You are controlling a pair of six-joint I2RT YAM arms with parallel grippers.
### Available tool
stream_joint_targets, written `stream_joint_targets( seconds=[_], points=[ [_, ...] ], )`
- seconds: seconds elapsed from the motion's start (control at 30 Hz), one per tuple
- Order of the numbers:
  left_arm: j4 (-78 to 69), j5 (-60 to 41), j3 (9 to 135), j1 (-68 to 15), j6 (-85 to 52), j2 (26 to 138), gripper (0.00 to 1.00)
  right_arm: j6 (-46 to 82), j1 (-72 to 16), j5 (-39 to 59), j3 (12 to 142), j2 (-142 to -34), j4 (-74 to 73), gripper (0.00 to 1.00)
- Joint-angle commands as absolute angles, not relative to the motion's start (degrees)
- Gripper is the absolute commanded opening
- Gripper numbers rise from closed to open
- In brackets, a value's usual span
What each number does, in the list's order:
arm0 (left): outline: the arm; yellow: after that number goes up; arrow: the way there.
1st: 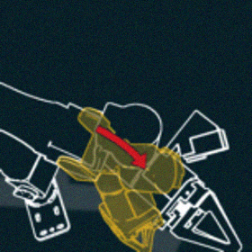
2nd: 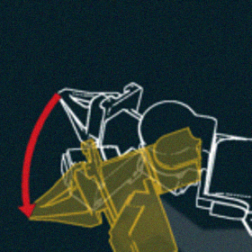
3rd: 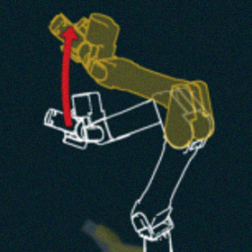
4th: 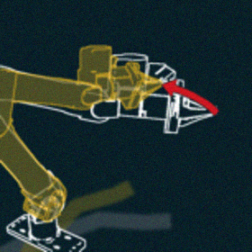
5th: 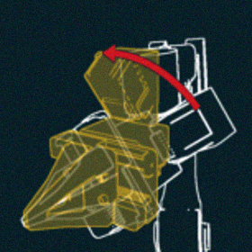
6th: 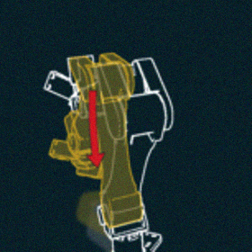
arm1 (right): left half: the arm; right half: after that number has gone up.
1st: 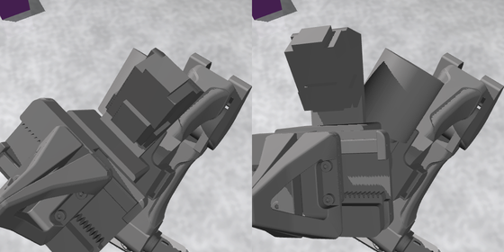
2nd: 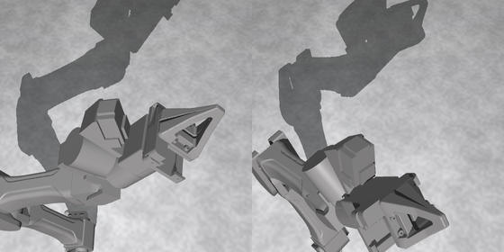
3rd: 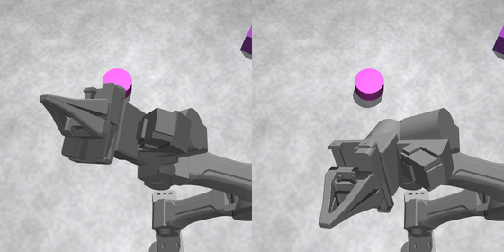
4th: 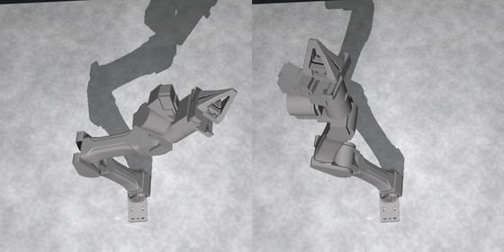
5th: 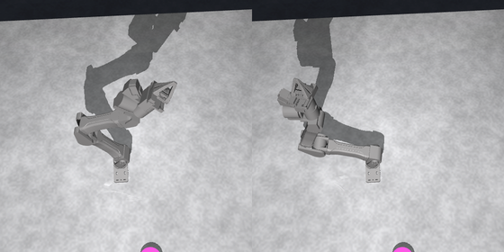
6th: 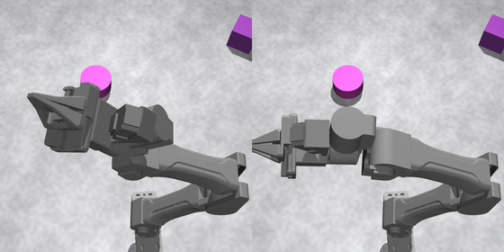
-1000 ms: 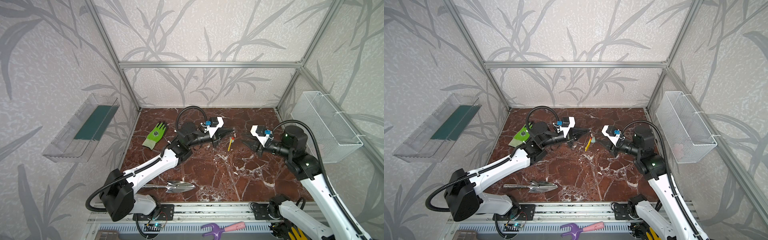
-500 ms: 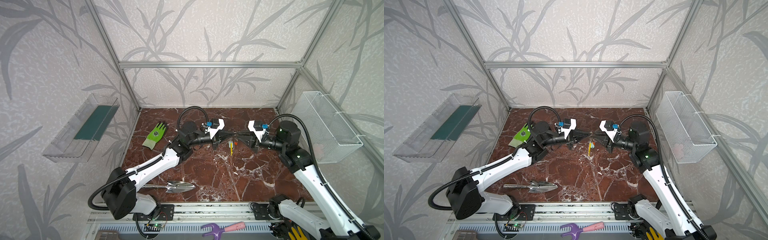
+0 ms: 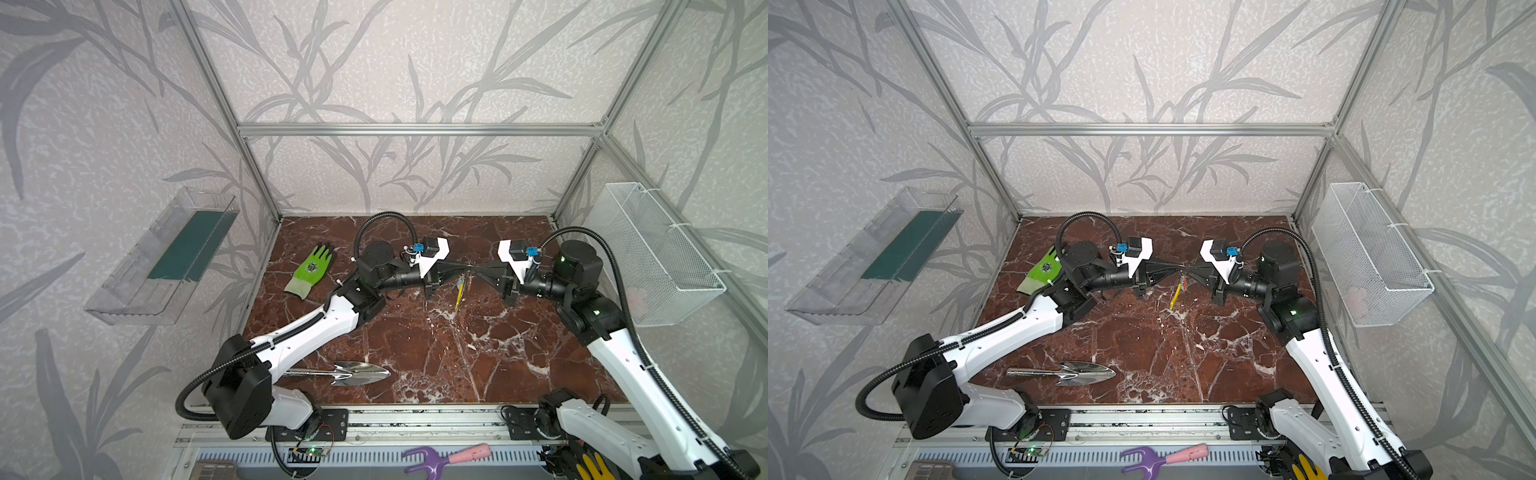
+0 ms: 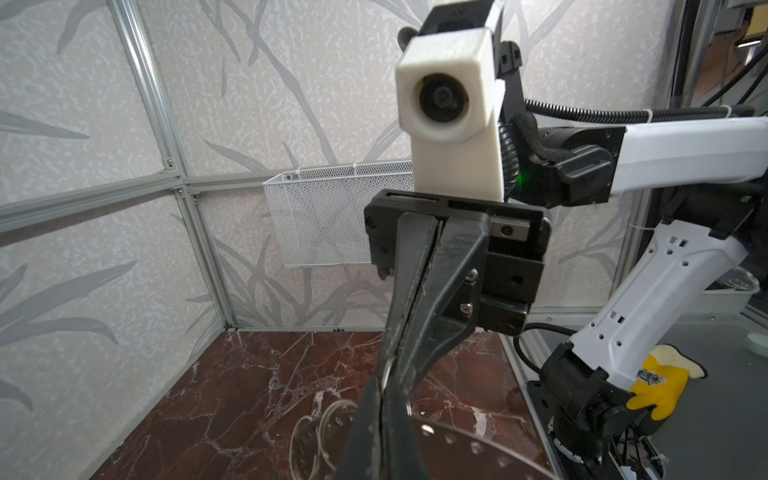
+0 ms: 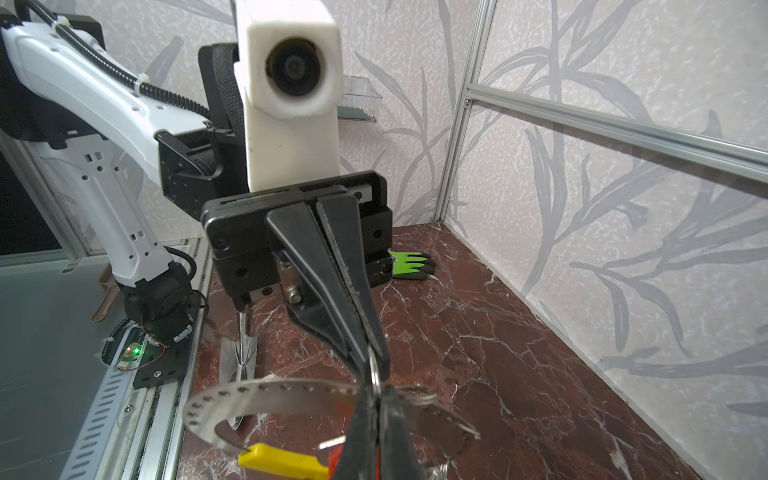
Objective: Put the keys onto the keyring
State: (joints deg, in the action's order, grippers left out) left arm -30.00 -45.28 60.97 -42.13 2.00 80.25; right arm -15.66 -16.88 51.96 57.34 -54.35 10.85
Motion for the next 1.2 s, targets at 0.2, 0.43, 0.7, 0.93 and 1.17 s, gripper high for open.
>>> stream_joint_targets(
  seconds=[0.2, 0.43, 0.7, 0.93, 1.17],
  points=[
    [4.8, -36.9, 74.2, -42.2, 30.0, 77.3, 0.32, -26.0, -16.8, 46.2, 66.7, -56.4, 32.8, 0.00],
    [18.9, -34.5, 82.1, -44.9, 39.9, 79.7, 0.29, -28.1, -17.7, 43.7, 70.9, -59.0, 40.2, 0.00],
    [21.0, -34.3, 84.4, -46.1, 40.7, 81.8, 0.29, -29.1, -19.6, 42.5, 72.7, -59.9, 42.7, 0.00],
    [21.9, -33.7, 85.5, -47.3, 41.3, 83.3, 0.28, -29.1, -20.5, 42.5, 73.0, -60.1, 42.9, 0.00],
    [22.3, -34.1, 86.1, -47.7, 41.5, 84.0, 0.22, -29.0, -21.0, 42.4, 73.0, -60.3, 42.6, 0.00]
  ],
)
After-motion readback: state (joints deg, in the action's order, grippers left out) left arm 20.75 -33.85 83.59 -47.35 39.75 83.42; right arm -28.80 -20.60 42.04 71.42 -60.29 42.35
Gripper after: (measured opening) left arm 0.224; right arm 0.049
